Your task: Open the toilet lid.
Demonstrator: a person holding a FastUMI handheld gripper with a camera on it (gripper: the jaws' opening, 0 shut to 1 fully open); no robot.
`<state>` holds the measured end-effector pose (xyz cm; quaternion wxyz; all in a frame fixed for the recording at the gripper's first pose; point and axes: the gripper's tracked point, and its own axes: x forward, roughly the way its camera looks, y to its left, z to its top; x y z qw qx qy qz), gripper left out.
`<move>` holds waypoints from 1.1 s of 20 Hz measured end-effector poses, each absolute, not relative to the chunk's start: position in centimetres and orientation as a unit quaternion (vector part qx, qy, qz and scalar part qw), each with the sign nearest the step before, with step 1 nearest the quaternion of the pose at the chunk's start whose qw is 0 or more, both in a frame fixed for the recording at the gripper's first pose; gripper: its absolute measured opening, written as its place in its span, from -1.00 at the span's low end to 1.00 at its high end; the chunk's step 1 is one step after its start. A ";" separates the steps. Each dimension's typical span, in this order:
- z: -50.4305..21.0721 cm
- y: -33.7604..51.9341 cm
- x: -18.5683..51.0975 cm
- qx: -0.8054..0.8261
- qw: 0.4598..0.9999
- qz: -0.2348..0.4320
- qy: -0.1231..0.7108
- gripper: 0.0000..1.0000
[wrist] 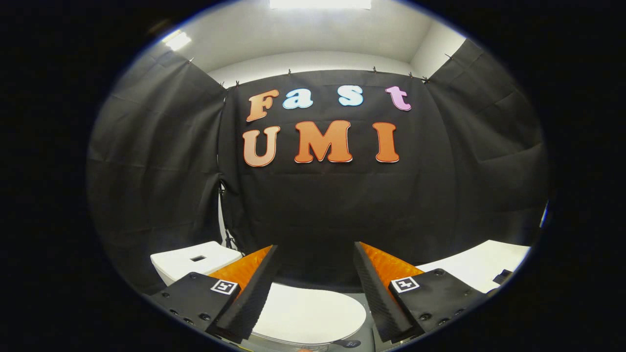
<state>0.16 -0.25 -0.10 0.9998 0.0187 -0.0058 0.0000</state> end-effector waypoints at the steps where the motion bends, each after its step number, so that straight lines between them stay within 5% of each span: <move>1: -0.2 -0.4 0.2 0.019 1.000 -0.001 -0.006 0.96; 22: -11.7 -4.4 -1.1 0.218 0.974 -0.060 0.030 0.97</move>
